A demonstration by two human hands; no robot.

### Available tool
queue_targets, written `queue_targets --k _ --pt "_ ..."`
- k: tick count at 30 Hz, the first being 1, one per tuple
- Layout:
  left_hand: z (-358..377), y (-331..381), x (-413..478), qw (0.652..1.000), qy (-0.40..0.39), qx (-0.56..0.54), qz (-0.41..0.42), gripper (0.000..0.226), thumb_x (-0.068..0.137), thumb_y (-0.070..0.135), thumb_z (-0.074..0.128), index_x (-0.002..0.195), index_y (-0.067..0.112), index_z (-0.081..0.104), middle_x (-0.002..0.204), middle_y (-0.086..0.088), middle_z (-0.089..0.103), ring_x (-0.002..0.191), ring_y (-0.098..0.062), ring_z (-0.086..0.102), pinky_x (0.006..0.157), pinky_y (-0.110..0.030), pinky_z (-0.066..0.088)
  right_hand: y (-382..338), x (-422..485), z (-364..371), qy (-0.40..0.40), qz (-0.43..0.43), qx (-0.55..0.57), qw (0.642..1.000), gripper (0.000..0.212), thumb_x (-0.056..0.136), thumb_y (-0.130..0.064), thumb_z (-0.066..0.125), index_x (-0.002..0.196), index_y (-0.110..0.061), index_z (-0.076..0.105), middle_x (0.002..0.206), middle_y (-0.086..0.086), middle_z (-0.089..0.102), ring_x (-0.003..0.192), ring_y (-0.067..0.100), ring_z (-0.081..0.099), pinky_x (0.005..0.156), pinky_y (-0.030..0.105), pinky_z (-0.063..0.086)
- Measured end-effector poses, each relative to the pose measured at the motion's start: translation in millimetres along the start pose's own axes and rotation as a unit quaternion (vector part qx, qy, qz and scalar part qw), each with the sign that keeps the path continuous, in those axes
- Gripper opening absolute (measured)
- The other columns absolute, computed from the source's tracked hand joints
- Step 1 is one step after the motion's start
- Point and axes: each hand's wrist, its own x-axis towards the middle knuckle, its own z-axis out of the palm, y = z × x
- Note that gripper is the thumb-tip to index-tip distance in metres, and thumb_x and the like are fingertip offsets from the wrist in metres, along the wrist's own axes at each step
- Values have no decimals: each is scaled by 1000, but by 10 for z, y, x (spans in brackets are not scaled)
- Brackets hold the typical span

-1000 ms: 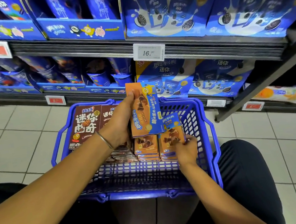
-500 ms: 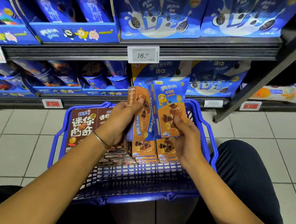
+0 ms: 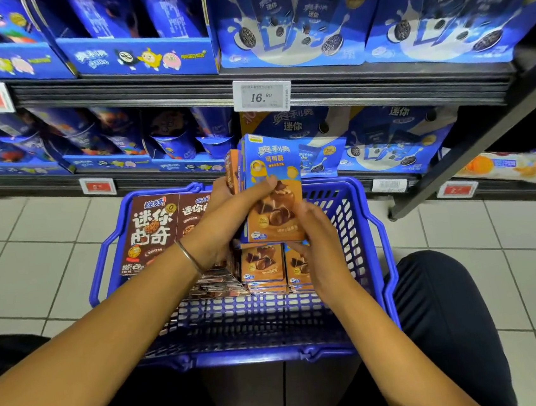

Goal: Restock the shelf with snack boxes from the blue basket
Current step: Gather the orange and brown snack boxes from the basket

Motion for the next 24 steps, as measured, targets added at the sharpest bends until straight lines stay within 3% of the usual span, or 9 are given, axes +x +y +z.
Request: queue_targets --k 2,5,7,9,12,14,18,21,24 --pt "-40 88 7 999 31 -15 2 40 82 31 89 113 19 66 104 -7 82 92 -26 81 76 -38 65 144 96 -52 47 35 -22 998 39 99 -49 54 116 -16 65 106 -3 73 99 13 70 76 25 57" --pt "-107 226 7 998 49 -23 -11 62 87 31 85 139 9 58 116 -11 79 102 -30 78 91 -48 63 537 255 -89 93 101 -216 967 31 93 -40 68 88 -11 59 75 2 62 72 23 60 65 38 49" --pt "-121 291 -13 998 57 -36 -16 66 90 30 82 145 7 54 121 -14 77 108 -34 76 98 -53 60 822 326 -71 53 167 -356 918 43 88 -46 71 103 -7 62 101 11 61 97 31 61 88 47 52" --pt "-123 328 -37 997 59 -45 -19 64 91 29 81 145 7 54 122 -15 77 110 -35 75 101 -54 59 1029 354 -40 31 168 -466 868 56 87 -52 70 122 -10 60 134 13 45 126 35 46 105 48 44" --pt "-127 344 -49 998 52 -37 -15 58 93 29 79 142 6 59 120 -14 78 110 -34 76 100 -53 60 1148 348 52 62 102 -529 840 53 87 -47 72 124 -11 61 137 12 45 130 34 42 104 45 42" --pt "-115 352 -49 998 51 -38 -18 62 92 30 80 144 6 56 120 -14 78 109 -34 76 100 -53 60 1153 325 87 85 94 -502 856 53 86 -40 75 125 -10 55 126 10 54 119 33 51 97 45 48" --pt "-130 387 -40 998 51 -33 -19 61 92 29 80 143 5 57 120 -14 77 109 -35 76 98 -53 61 986 250 64 102 122 -253 954 42 91 -12 71 123 -11 45 95 -4 62 86 18 62 83 40 51" --pt "-184 437 2 998 54 -17 -16 55 92 30 80 139 6 63 114 -13 80 100 -31 79 79 -41 65 729 173 -107 152 74 -109 980 25 93 -2 62 116 -8 54 95 7 68 80 26 68 74 34 50" --pt "-236 478 55 998 66 2 -16 61 90 33 82 140 6 60 112 -11 80 94 -28 80 67 -33 64 448 59 -261 195 18 -7 981 21 92 -3 58 110 -13 59 96 13 69 76 22 67 65 31 50"
